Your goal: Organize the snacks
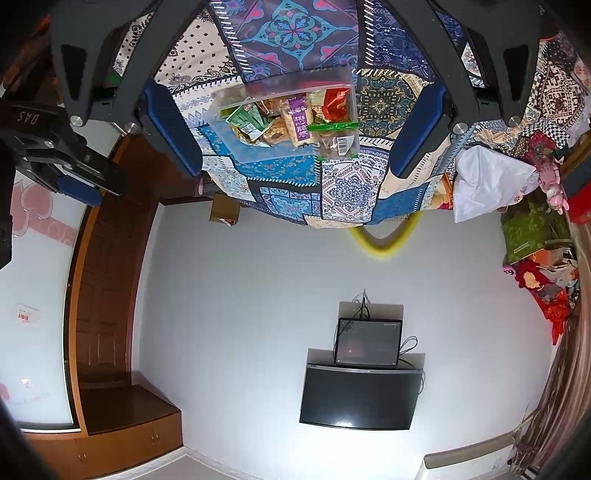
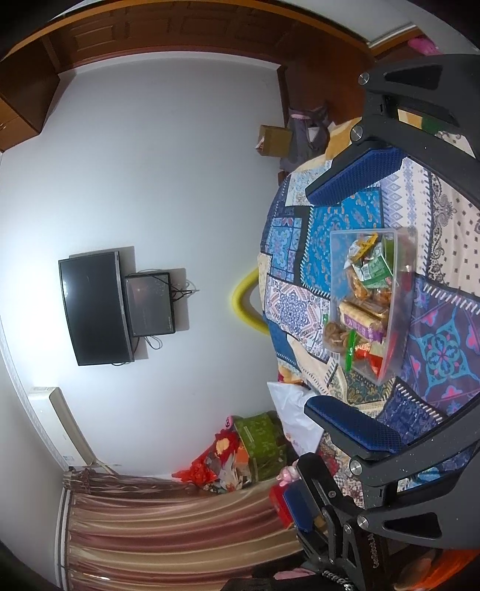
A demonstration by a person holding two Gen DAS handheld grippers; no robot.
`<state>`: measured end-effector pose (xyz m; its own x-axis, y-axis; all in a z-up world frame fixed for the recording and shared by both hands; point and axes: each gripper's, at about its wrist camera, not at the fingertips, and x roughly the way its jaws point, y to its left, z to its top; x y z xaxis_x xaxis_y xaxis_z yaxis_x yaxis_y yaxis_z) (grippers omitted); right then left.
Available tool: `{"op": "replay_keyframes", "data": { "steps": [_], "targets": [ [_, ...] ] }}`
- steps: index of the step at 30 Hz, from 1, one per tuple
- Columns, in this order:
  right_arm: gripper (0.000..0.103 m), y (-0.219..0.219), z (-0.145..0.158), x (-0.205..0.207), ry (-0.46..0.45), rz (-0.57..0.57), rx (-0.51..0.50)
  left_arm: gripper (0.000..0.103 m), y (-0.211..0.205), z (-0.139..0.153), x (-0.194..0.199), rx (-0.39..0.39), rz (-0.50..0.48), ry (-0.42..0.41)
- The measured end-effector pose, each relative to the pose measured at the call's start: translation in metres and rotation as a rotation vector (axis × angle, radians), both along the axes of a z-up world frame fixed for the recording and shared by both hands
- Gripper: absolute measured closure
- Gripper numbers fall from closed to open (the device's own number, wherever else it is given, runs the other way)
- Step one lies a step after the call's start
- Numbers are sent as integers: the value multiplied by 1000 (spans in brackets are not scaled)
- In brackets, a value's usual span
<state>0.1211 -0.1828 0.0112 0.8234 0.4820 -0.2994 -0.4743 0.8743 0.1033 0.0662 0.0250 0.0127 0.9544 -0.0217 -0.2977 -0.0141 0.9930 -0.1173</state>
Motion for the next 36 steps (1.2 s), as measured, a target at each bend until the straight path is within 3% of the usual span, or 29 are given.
{"op": "replay_keyframes", "data": {
  "steps": [36],
  "targets": [
    [0, 2, 2, -2, -7, 11, -9, 1, -9, 6, -6, 22, -12, -24]
  ]
}}
